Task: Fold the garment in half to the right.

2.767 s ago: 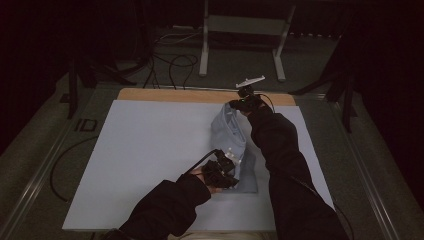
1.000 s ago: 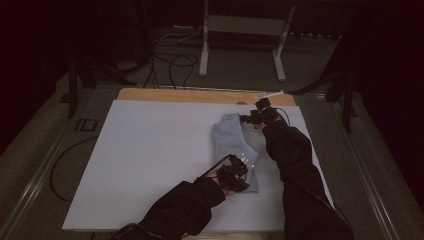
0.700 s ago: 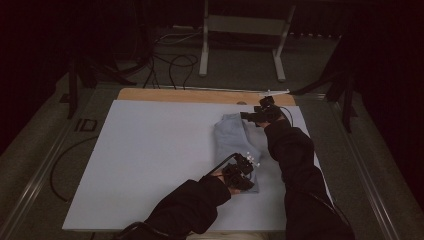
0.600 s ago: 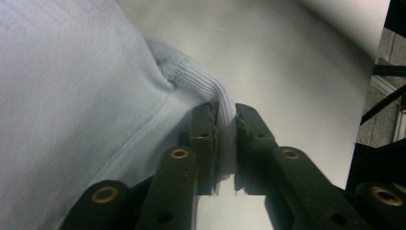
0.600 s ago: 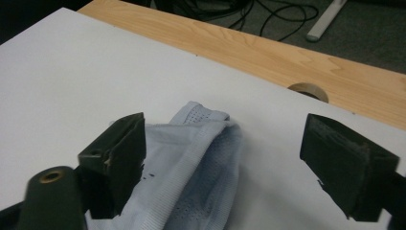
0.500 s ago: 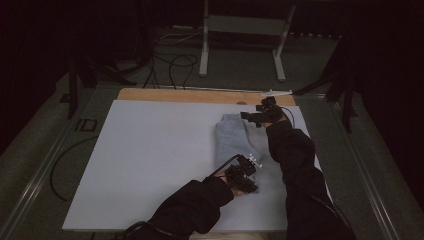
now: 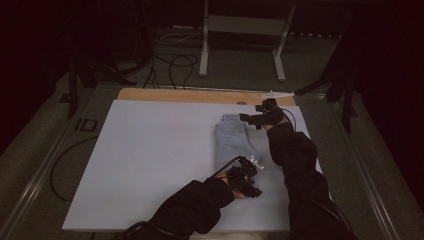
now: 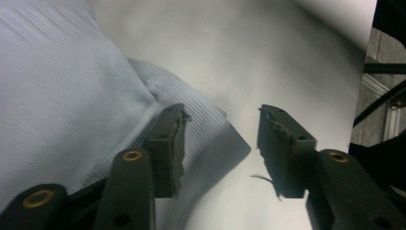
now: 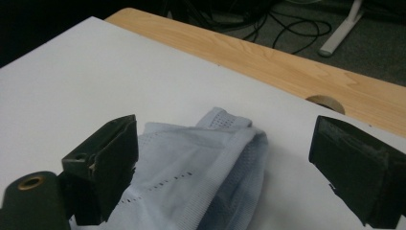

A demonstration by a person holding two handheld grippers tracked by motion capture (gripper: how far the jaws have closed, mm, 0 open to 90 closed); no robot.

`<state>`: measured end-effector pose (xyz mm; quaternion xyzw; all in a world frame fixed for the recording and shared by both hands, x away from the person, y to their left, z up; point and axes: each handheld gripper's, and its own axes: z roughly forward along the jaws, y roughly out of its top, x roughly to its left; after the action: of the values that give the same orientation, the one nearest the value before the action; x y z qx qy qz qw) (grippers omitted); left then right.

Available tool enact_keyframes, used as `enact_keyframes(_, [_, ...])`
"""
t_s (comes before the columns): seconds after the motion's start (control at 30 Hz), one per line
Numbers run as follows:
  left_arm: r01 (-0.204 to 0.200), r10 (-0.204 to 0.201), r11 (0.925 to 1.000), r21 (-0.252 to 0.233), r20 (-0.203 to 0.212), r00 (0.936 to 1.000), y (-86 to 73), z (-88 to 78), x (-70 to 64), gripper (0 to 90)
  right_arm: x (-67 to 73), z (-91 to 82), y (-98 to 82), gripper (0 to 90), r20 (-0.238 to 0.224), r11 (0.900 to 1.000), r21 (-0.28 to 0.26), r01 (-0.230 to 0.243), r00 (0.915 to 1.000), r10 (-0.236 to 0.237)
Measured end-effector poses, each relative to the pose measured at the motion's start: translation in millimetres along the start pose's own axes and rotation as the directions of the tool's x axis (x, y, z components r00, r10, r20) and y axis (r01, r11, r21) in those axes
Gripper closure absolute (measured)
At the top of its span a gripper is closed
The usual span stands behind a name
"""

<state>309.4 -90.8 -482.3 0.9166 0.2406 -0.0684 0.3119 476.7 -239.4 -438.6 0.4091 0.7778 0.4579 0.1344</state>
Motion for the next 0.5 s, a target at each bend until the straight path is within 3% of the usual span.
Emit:
enact_keyframes(0.17, [-0.004,0.003,0.9993,-0.036,-0.027,0.9996,1.6,-12.4,1.7,42.3,3.3,-3.9,-0.1,9.5,-0.008,1.0,-0.007,0.008,0.9999,-0.008])
enact_keyframes(0.27, [-0.001,-0.004,0.9979,-0.065,-0.067,0.9977,0.9,-26.3,7.3,35.3,6.0,-7.4,-1.1,9.5,-0.011,1.0,-0.019,0.014,0.9998,-0.014])
enact_keyframes(0.37, [0.009,-0.015,0.9966,-0.082,-0.073,0.9972,0.5,-34.0,10.5,29.4,7.4,-8.5,-1.5,9.5,-0.012,1.0,-0.023,0.017,0.9998,-0.018])
enact_keyframes(0.43, [0.001,-0.007,0.9951,-0.099,-0.053,0.9986,-1.1,-42.2,14.7,19.7,8.9,-9.6,-1.7,9.5,-0.014,0.999,-0.023,0.022,0.9997,-0.022])
enact_keyframes(0.5, [0.003,-0.009,0.9925,-0.122,-0.051,0.9987,-2.9,-50.2,18.4,19.0,11.4,-10.6,-1.8,9.5,-0.017,0.999,-0.025,0.021,0.9996,-0.021])
